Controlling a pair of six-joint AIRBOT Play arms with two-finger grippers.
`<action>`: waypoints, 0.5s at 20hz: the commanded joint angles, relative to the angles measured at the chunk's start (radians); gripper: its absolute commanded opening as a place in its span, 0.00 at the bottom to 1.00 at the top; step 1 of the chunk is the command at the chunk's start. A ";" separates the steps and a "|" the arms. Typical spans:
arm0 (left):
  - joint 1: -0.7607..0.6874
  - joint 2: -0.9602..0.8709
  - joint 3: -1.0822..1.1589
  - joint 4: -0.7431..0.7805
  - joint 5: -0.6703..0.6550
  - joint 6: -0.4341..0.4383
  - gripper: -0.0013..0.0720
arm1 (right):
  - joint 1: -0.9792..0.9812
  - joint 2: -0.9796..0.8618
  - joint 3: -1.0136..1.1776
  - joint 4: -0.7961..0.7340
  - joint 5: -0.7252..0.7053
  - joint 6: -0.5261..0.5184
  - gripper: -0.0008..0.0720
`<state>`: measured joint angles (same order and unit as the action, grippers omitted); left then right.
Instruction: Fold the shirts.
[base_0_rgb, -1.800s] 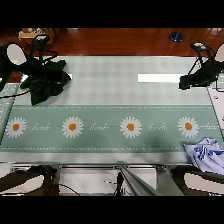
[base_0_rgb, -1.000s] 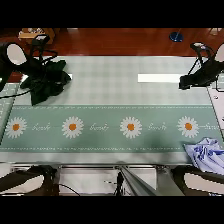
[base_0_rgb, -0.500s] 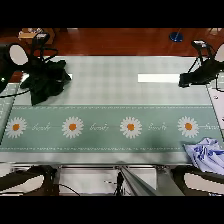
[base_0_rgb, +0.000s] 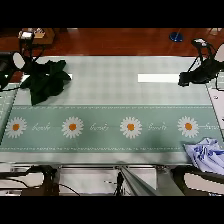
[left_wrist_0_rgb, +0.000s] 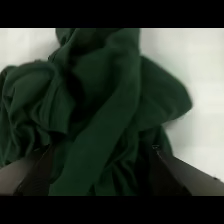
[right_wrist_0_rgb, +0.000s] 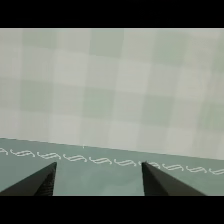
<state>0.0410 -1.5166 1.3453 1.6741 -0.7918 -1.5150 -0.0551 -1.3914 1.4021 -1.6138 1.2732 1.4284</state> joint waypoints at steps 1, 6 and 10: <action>0.027 -0.110 0.001 -0.002 0.022 0.002 1.00 | 0.001 0.000 0.001 0.001 0.002 0.001 0.84; 0.035 -0.217 0.001 0.004 0.021 0.003 1.00 | 0.001 0.000 0.001 0.014 0.010 0.001 0.84; 0.039 -0.217 0.051 0.006 -0.070 0.003 0.06 | 0.001 0.000 0.001 0.019 0.021 0.000 0.82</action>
<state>0.0765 -1.7199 1.3636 1.6775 -0.7948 -1.5116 -0.0551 -1.3914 1.4021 -1.6005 1.2873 1.4288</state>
